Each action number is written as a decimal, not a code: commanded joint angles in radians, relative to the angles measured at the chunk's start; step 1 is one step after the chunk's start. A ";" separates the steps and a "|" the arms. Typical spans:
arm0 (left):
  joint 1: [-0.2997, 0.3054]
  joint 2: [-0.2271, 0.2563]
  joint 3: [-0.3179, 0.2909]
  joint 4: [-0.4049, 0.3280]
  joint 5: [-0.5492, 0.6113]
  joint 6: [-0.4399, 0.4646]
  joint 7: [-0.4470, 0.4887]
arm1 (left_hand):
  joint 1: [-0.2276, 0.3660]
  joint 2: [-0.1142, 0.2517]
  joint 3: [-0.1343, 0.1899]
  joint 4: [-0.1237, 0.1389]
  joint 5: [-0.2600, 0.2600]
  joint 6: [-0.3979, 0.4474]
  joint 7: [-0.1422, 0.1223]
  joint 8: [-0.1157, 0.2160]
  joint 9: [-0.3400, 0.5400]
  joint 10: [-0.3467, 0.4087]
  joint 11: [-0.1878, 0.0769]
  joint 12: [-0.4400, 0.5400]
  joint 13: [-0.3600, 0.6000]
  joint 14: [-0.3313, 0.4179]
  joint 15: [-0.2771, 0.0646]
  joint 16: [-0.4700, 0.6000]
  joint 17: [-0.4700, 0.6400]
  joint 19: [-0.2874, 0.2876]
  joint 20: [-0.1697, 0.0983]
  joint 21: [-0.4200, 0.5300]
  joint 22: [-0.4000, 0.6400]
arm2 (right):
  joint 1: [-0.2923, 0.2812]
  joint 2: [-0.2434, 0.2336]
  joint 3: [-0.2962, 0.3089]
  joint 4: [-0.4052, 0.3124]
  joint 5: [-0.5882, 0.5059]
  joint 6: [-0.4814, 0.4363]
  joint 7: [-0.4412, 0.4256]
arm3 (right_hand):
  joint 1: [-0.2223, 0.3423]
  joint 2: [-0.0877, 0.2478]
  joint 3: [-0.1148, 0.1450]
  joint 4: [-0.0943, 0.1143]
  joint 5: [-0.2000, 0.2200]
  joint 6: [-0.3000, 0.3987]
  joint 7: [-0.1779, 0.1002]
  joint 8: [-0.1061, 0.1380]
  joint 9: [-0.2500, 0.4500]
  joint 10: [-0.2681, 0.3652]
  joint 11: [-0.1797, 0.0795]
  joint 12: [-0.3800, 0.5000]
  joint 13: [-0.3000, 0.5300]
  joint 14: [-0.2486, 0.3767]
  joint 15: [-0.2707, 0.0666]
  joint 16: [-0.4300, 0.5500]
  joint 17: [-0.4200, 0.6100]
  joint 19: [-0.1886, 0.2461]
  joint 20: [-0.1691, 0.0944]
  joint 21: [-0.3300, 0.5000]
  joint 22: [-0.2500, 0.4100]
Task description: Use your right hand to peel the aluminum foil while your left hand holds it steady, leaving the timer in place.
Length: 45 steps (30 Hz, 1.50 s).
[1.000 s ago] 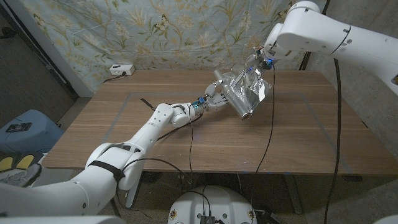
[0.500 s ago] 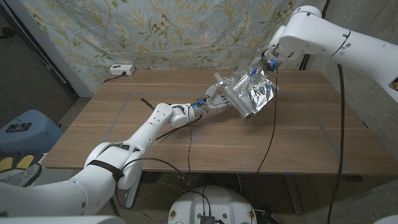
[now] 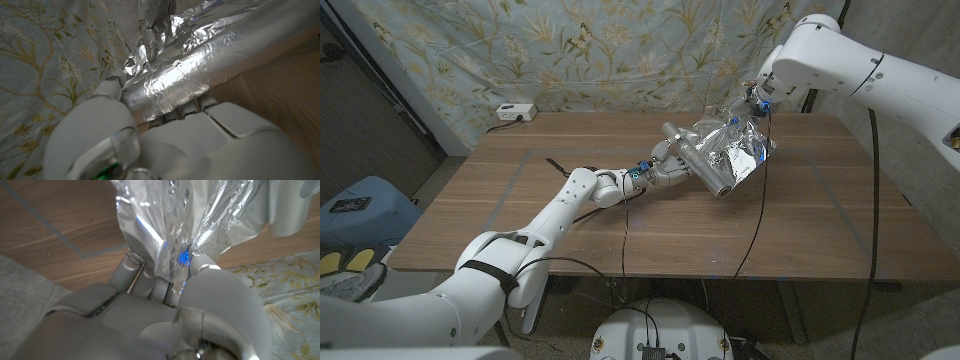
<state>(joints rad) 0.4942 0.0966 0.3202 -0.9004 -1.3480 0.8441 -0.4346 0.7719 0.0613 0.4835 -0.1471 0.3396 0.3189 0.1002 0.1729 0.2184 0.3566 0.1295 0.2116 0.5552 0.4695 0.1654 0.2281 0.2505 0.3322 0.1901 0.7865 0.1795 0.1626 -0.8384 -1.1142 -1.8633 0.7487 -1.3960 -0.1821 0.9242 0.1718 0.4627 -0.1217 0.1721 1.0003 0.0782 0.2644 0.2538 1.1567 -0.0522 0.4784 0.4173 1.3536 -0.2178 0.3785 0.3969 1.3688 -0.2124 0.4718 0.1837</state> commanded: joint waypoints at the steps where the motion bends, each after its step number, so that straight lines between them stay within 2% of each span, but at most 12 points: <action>1: -0.026 -0.006 0.010 0.040 0.016 0.003 -0.070 | -0.016 -0.003 -0.009 0.004 -0.005 -0.028 0.005 0.004 -0.002 -0.028 0.012 -0.007 -0.002 -0.028 0.018 -0.009 0.000 -0.008 0.010 -0.009 0.004 | 0.021 -0.001 -0.021 0.028 0.049 0.000 -0.034 | 0.005 0.008 0.008 0.001 0.001 0.010 -0.002 -0.001 0.004 -0.002 -0.002 0.007 0.003 0.006 -0.003 -0.005 0.004 -0.004 0.000 0.010 0.004; 16: -0.040 -0.028 -0.016 0.101 0.012 0.021 -0.074 | -0.009 0.006 -0.001 -0.003 -0.007 0.025 0.013 0.032 -0.007 0.022 0.002 0.017 -0.008 0.009 0.003 0.007 -0.007 0.020 0.001 -0.006 0.005 | 0.097 0.007 -0.100 0.082 0.144 0.000 -0.098 | 0.009 0.008 0.011 -0.003 0.001 0.014 0.001 -0.004 0.007 -0.001 -0.002 0.007 0.004 0.010 -0.003 -0.009 0.005 -0.005 -0.001 0.016 0.004; 31: -0.010 -0.021 -0.031 0.077 0.005 0.052 -0.067 | -0.010 0.012 0.003 -0.003 -0.007 0.033 0.018 0.034 -0.009 0.030 0.003 0.020 -0.012 0.017 0.002 0.008 -0.011 0.026 0.001 -0.008 0.005 | 0.172 0.022 -0.190 0.170 0.246 0.000 -0.165 | 0.013 0.008 0.013 -0.005 0.000 0.017 0.002 -0.005 0.012 0.001 -0.002 0.009 0.004 0.013 -0.003 -0.011 0.007 -0.005 -0.001 0.022 0.004; 45: 0.000 -0.011 -0.031 0.057 0.004 0.059 -0.071 | -0.011 0.014 0.007 -0.004 -0.007 0.045 0.017 0.037 -0.011 0.036 0.002 0.022 -0.014 0.022 -0.002 0.009 -0.014 0.030 -0.001 -0.010 0.005 | 0.202 0.015 -0.219 0.199 0.327 0.000 -0.235 | 0.016 0.010 0.016 -0.006 -0.001 0.020 0.001 -0.008 0.014 0.000 -0.006 0.010 0.006 0.015 -0.002 -0.014 0.007 -0.006 -0.001 0.027 0.004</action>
<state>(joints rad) 0.4835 0.0772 0.2932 -0.8258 -1.3382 0.8945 -0.5040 0.7563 0.0644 0.4870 -0.1506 0.3327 0.3520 0.1197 0.2010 0.2035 0.3808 0.1342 0.2263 0.5412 0.4814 0.1654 0.2333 0.2368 0.3558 0.1913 0.7741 0.1793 0.3307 -0.8208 -1.2970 -1.6976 1.0174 -1.3937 -0.3704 0.9311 0.1782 0.4690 -0.1284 0.1667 1.0095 0.0766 0.2585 0.2627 1.1567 -0.0522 0.4784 0.4199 1.3601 -0.2177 0.3660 0.4014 1.3638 -0.2142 0.4921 0.1837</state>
